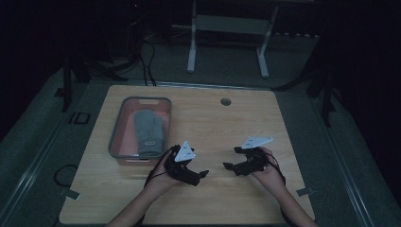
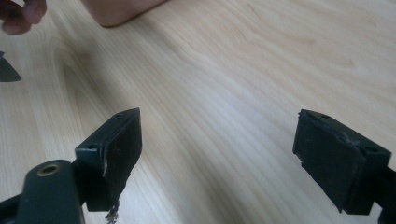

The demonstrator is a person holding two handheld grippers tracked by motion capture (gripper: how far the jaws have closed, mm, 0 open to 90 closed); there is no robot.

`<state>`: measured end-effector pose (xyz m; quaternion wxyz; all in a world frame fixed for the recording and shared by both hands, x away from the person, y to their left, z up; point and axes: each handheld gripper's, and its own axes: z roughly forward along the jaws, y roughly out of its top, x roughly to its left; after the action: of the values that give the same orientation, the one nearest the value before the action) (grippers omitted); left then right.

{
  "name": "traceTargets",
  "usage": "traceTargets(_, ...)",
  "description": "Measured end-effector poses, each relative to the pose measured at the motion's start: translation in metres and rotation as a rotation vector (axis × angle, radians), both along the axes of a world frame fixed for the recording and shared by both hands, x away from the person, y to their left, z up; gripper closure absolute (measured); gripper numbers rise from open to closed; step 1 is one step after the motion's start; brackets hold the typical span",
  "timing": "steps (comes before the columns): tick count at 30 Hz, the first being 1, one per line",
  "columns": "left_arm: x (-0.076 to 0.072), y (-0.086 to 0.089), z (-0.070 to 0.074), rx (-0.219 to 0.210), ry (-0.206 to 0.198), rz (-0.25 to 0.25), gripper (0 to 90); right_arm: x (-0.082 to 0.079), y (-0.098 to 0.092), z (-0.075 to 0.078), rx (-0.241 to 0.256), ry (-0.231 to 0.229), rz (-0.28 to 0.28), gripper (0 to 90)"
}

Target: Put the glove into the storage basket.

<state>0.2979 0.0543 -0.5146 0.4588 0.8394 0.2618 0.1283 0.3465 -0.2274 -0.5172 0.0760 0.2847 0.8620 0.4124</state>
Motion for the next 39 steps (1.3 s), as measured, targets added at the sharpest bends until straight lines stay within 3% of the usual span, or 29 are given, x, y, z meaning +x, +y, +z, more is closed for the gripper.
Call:
traceTargets(5, -0.005, -0.005, -0.012, -0.008, 0.010, -0.012, 7.0, -0.009, -0.017, -0.012, 0.008, 0.022, 0.000, 15.4)
traceTargets(8, -0.006, -0.007, -0.016, -0.015, 0.020, -0.024, 7.0, -0.016, -0.030, -0.018, 0.034, 0.013, 0.002, 14.8)
traceTargets(12, -0.009, -0.011, -0.020, 0.008, 0.001, -0.046, 7.0, -0.025, -0.043, -0.024, 0.034, -0.010, -0.002, 14.0)
traceTargets(21, -0.016, -0.015, -0.029, -0.001, 0.009, -0.076, 7.0, -0.042, -0.069, -0.035, 0.027, -0.047, -0.018, 13.8)
traceTargets(32, -0.024, -0.011, -0.042, 0.003, 0.011, -0.080, 7.0, -0.054, -0.104, -0.037, 0.048, -0.079, -0.090, 13.8)
traceTargets(39, -0.025, -0.009, -0.042, -0.012, -0.003, -0.065, 7.0, -0.053, -0.107, -0.039, 0.047, -0.077, -0.100, 13.8)
